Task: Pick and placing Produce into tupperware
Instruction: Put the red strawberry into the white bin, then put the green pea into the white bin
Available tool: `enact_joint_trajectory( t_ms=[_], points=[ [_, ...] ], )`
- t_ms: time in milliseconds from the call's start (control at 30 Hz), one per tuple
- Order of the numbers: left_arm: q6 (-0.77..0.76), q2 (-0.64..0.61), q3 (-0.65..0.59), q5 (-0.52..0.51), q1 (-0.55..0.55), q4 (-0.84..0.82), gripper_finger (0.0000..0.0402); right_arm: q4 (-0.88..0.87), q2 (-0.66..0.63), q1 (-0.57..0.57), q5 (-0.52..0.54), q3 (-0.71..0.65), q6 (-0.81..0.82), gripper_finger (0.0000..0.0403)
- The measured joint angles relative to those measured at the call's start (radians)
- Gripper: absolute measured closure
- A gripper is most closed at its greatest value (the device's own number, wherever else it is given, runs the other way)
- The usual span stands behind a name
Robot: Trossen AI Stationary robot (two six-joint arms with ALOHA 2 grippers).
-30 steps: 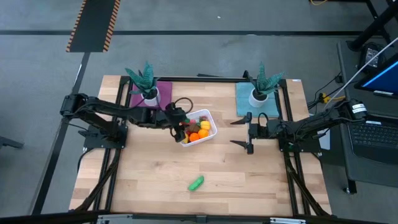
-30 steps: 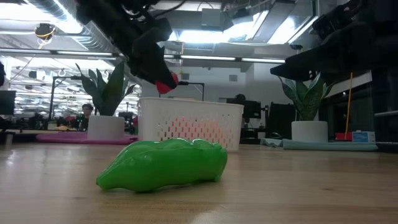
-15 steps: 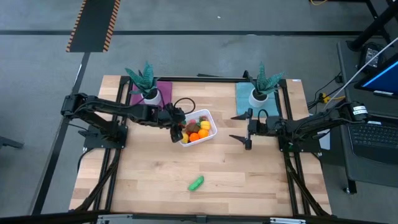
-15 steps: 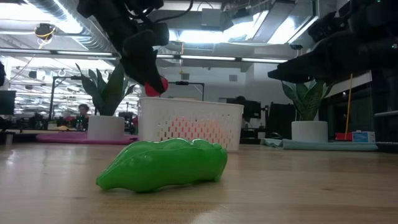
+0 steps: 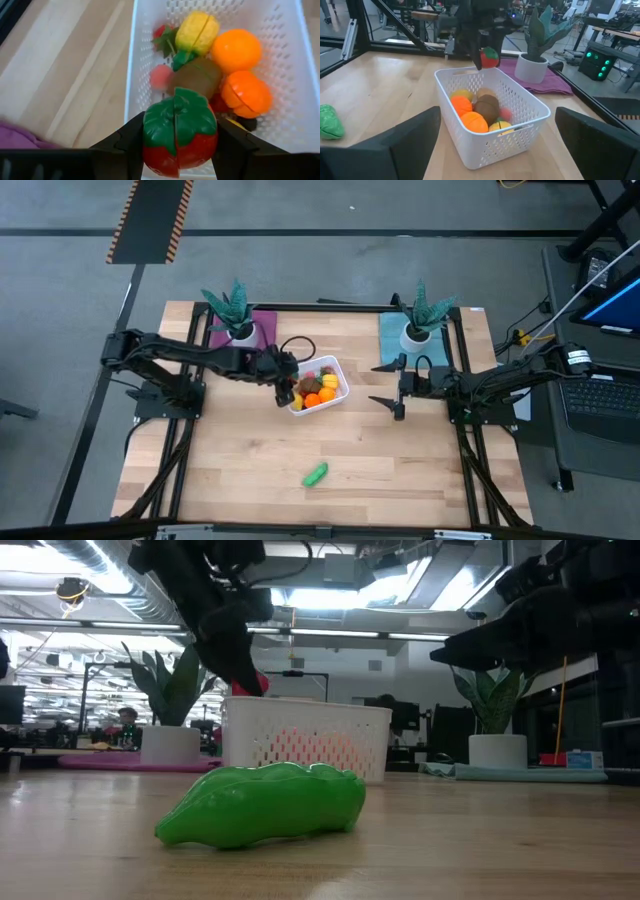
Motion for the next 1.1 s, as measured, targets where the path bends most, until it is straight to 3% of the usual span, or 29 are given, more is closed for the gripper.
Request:
enact_joint_trajectory(
  t_ms=[333, 700, 933, 1100],
  points=[
    [0.025, 0.096, -0.001, 0.042, 0.022, 0.038, 0.0236, 0.006, 0.000, 0.000, 0.000, 0.000, 0.000, 0.0011],
    [0.027, 0.099, -0.001, 0.025, 0.024, 0.034, 0.0233, 0.005, 0.000, 0.000, 0.000, 0.000, -0.010, 0.0011],
    [0.026, 0.099, -0.001, -0.023, 0.023, 0.034, 0.0136, 0.005, 0.000, 0.000, 0.000, 0.000, -0.009, 0.0011],
    [0.027, 0.099, -0.001, -0.024, 0.023, 0.034, 0.0109, 0.004, 0.000, 0.000, 0.000, 0.000, -0.008, 0.0011]
  ],
)
